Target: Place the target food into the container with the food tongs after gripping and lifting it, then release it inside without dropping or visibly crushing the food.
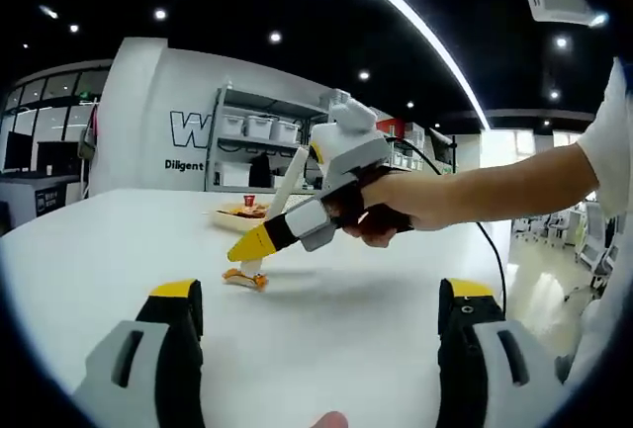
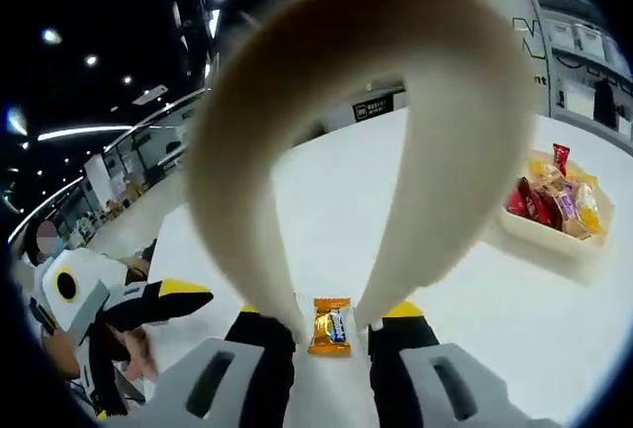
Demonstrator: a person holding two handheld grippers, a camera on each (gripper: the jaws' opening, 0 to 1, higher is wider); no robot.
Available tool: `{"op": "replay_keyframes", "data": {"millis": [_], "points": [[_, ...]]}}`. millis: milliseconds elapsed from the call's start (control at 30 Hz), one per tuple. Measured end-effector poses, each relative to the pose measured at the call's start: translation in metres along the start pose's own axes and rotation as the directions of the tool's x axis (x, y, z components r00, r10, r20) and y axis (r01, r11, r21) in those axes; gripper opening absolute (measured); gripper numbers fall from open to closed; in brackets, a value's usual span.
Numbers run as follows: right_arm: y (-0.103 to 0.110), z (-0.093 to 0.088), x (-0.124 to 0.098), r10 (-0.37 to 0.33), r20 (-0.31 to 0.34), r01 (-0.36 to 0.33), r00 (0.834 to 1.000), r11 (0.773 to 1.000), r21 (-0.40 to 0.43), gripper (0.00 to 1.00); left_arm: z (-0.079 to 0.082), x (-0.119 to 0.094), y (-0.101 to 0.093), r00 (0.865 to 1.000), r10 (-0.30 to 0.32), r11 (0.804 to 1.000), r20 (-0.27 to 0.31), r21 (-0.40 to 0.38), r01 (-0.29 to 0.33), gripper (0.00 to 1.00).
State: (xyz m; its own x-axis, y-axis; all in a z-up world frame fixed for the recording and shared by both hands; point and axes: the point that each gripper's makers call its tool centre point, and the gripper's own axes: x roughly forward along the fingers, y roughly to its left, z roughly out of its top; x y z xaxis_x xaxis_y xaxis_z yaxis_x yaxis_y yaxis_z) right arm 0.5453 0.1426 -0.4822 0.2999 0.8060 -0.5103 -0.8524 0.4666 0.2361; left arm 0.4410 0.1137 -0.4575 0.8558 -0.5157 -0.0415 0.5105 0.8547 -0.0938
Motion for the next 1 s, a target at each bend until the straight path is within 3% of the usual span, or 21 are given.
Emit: {"op": "replay_keyframes", "data": {"millis": [367, 600, 633, 667, 833, 1000], "points": [[-0.004, -0.002, 0.006, -0.014, -0.007, 0.014, 1.0, 0.999, -0.04, 0.23, -0.001, 0.001, -0.001, 1.0, -0.003, 1.0, 0.001, 0.003, 0.003, 0.96], [-0.004, -0.005, 0.004, -0.044, 0.0, 0.044, 0.999, 0.993, -0.108, 0.14, 0.0, 0.001, -0.001, 1.0, -0.004, 1.0, 0.005, 0.002, 0.004, 0.96], [-0.007, -0.005, 0.003, -0.052, 0.006, 0.052, 0.999, 0.996, -0.07, 0.13, -0.001, 0.001, 0.0, 1.0, -0.003, 1.0, 0.004, 0.004, 0.003, 0.96], [-0.007, -0.004, 0.002, -0.042, 0.019, 0.041, 0.999, 0.999, 0.034, 0.12, -0.001, 0.001, -0.001, 1.0, -0.004, 1.0, 0.001, 0.006, 0.004, 0.96], [-0.031, 0.008, -0.017, -0.057, 0.087, 0.053, 0.995, 0.997, 0.055, 0.14, -0.003, 0.002, -0.002, 1.0, -0.006, 1.0, -0.006, 0.017, 0.006, 0.96], [-0.062, 0.036, -0.056, -0.121, 0.148, 0.114, 0.982, 0.992, 0.058, 0.14, -0.002, 0.003, -0.003, 1.0, -0.006, 1.0, -0.001, 0.027, 0.006, 0.95]]}}
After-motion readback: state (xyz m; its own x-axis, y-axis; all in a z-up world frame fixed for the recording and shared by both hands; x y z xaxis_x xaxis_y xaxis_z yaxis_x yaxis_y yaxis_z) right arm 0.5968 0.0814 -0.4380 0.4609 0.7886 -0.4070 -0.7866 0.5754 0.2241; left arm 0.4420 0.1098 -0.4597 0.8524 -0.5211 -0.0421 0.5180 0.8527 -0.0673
